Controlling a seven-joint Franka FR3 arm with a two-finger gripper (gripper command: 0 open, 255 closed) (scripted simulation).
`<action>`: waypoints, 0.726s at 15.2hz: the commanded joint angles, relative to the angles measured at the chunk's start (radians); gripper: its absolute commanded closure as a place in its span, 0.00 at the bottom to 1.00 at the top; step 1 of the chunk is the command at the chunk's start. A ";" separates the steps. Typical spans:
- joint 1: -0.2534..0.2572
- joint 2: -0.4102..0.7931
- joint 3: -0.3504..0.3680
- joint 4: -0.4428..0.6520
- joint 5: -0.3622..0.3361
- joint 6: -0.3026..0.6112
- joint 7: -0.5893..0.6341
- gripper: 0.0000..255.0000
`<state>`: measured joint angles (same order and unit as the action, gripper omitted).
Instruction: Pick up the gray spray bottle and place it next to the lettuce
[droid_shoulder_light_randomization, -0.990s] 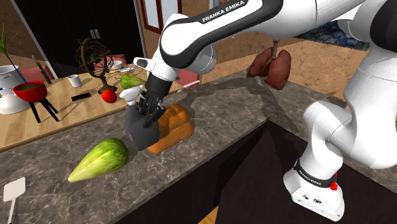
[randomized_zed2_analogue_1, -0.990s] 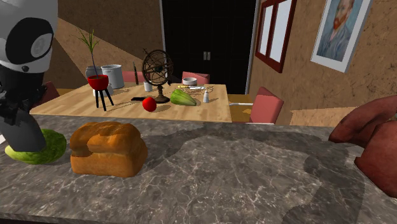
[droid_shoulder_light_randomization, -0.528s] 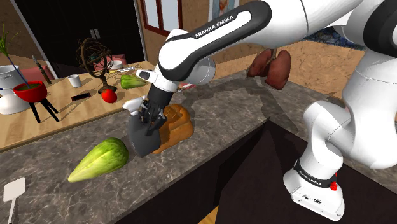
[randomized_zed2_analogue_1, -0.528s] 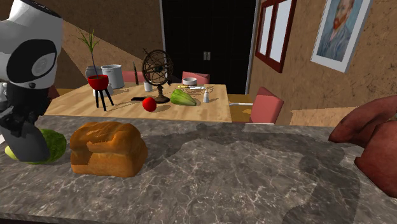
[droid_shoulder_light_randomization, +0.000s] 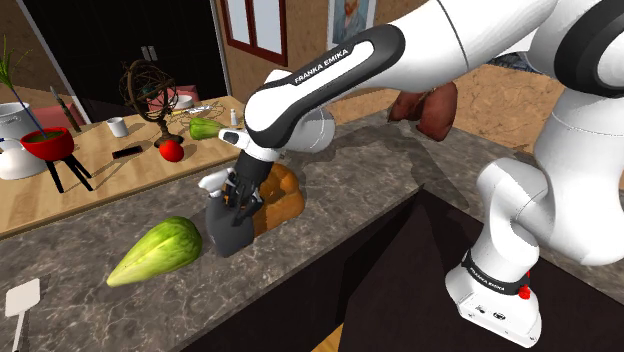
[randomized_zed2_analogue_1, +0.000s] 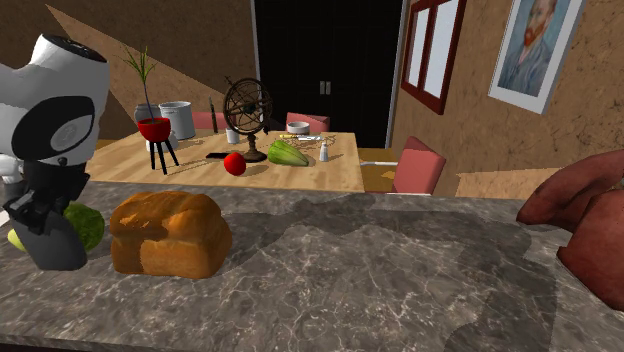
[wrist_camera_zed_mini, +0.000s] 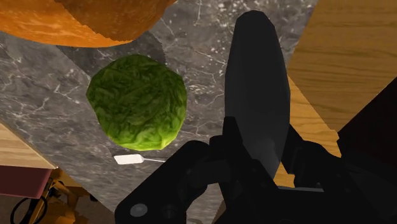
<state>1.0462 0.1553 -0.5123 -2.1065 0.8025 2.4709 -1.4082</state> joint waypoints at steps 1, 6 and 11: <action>-0.004 0.017 0.006 -0.007 0.031 0.014 -0.029 1.00; -0.018 0.064 0.025 -0.014 0.106 0.042 -0.099 1.00; -0.037 0.121 0.051 -0.015 0.196 0.069 -0.181 1.00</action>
<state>1.0141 0.2660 -0.4667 -2.1189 0.9777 2.5335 -1.5681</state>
